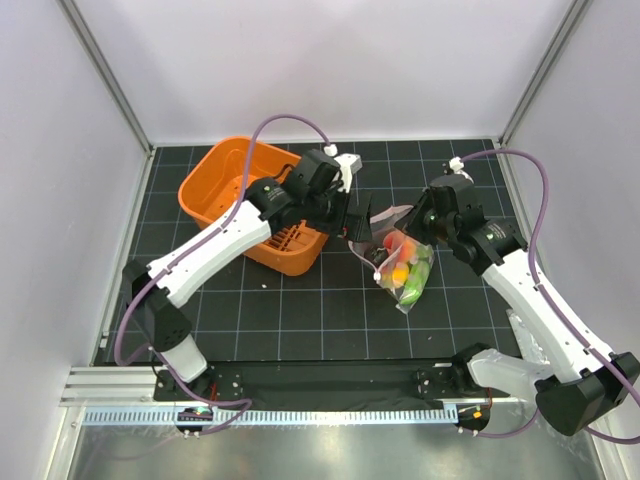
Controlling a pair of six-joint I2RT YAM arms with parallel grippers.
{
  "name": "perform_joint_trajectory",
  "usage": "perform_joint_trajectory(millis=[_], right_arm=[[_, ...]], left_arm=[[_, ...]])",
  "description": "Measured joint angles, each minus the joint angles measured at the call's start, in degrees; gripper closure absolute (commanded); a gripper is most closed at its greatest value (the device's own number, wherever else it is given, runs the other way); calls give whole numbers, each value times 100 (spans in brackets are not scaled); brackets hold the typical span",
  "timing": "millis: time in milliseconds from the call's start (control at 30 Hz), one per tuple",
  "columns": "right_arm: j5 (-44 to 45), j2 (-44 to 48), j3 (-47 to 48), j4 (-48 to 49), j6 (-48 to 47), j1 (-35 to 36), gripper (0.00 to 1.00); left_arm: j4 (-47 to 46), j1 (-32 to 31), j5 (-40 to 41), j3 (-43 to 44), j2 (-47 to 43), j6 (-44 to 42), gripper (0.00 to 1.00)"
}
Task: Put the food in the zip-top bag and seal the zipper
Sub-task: Place the fake fruit in the zipper food storage bag, then adjust the zipper food storage bag at the center of the board.
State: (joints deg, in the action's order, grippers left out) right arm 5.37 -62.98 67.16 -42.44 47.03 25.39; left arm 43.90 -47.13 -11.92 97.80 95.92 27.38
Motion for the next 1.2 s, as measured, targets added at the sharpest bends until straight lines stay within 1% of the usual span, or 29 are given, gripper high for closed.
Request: perform_joint_trajectory(millis=[100, 167, 200, 267, 300, 333, 367, 400, 433, 533, 633, 767, 933, 1000, 1100, 1200], right_arm=[[4, 0, 0, 2, -20, 0, 99], [2, -2, -4, 22, -39, 0, 99], [2, 0, -31, 74, -59, 0, 99], [-9, 0, -96, 177, -96, 0, 99], [-22, 9, -177, 302, -129, 0, 99], [-42, 20, -273, 415, -166, 0, 99], [-59, 35, -374, 522, -197, 0, 99], [-72, 63, -518, 669, -236, 0, 99], [-83, 87, -649, 772, -284, 0, 99], [-105, 155, -999, 992, -448, 0, 99], [-105, 188, -1189, 1110, -636, 0, 99], [-37, 177, -1088, 1023, -920, 0, 99], [205, 286, -863, 793, -1034, 0, 99], [348, 463, -868, 643, -1056, 0, 99], [640, 907, -914, 409, -1071, 17, 99], [680, 1377, -992, 321, -1106, 35, 99]], left_arm=[[245, 0, 391, 7, 17, -39, 1], [332, 0, 525, 2, 76, -50, 8], [345, 0, 568, 0, 129, -59, 17], [260, 0, 592, -48, 267, -37, 30], [151, 0, 595, -120, 334, -17, 40], [-4, 0, 592, -236, 393, 24, 61], [-216, 0, 592, -398, 442, 138, 72], [-422, 0, 586, -557, 494, 205, 97], [-605, 0, 590, -691, 557, 315, 100], [-1060, -11, 654, -905, 752, 479, 100], [-1346, -59, 831, -909, 833, 522, 100], [-1552, -186, 1104, -824, 815, 522, 100], [-1617, -431, 1364, -387, 826, 487, 100], [-1934, -688, 1582, -413, 804, 374, 100], [-2673, -1346, 1816, -916, 702, 92, 100], [-2931, -2052, 1735, -1108, 721, 7, 100]])
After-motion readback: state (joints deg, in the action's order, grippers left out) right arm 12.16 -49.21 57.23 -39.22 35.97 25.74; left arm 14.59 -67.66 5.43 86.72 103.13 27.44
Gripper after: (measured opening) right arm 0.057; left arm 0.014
